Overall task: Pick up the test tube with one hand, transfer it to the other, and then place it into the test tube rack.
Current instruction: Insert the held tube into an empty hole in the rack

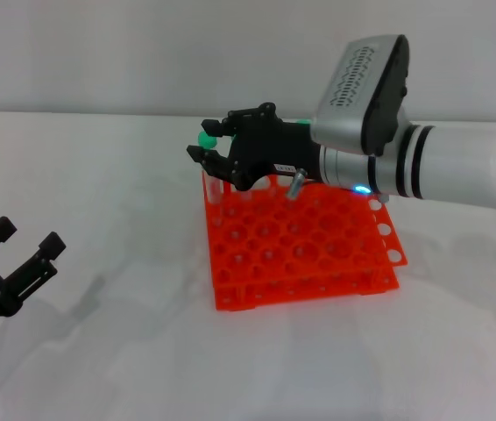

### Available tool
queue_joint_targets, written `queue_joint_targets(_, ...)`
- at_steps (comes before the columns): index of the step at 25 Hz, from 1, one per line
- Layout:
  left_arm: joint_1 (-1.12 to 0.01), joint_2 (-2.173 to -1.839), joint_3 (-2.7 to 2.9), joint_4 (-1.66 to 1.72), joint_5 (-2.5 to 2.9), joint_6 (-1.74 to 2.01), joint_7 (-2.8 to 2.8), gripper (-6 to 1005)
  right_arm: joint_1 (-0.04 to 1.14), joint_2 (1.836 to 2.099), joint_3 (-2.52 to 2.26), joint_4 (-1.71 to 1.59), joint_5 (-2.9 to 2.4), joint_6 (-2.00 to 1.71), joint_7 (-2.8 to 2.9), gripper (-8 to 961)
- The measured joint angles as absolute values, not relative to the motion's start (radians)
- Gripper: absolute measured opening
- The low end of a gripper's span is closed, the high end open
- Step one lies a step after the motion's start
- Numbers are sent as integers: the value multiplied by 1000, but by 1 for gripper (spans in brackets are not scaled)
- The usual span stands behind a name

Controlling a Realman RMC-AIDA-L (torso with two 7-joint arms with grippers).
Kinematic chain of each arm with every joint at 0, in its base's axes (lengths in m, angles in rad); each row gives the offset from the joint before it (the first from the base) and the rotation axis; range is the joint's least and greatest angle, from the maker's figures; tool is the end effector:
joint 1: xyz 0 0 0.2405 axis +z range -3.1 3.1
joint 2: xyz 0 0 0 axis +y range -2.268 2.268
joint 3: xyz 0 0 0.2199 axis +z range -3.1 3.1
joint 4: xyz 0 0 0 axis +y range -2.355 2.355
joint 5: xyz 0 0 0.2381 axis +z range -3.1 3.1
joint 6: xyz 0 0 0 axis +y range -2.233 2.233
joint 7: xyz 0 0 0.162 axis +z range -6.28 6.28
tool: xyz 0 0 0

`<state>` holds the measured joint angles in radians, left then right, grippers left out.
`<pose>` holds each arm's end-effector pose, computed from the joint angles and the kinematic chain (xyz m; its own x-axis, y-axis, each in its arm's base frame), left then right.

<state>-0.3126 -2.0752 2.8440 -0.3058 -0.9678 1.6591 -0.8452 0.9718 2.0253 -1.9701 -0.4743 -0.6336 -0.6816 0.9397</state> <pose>-0.3522 0.2535 0.0352 0.5251 0.0786 0.8474 0.7718 -0.4634 -0.4353 0.0568 0.4327 -0.1153 0.8994 0.1016 -0.4251 -0.1063 -0.8925 -0.4383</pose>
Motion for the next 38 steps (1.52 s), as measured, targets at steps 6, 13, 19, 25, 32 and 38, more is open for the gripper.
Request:
queue_joint_targets(6,-315,-2075,2844,-305,-968,1658,-845,893,969,2022,-1982,-457,-653,-687,1003,357)
queue_joint_targets(13,-320,-2075,2844,-305,-968,1657,-845,893,981,2028,-1985,-428,-659,-667,1000,357)
queue_joint_targets(19,-321,-2076,2844,-306,-968,1660,-845,893,985,2028,-2018,-426,-656,-623,979,358)
queue_joint_targets(25,-324,-2075,2844,-306,-968,1663,-844,893,989,2028,-2029,-425,-650,-615,977,360)
queue_joint_targets(32,-327,-2076,2844,-306,-957,1669,-843,893,1012,2028,-2040,-425,-645,-606,952,362)
queue_joint_targets(38,-317,-2077,2844,-310,-956,1690,-841,893,1040,2028,-2076,-414,-632,-557,920,361)
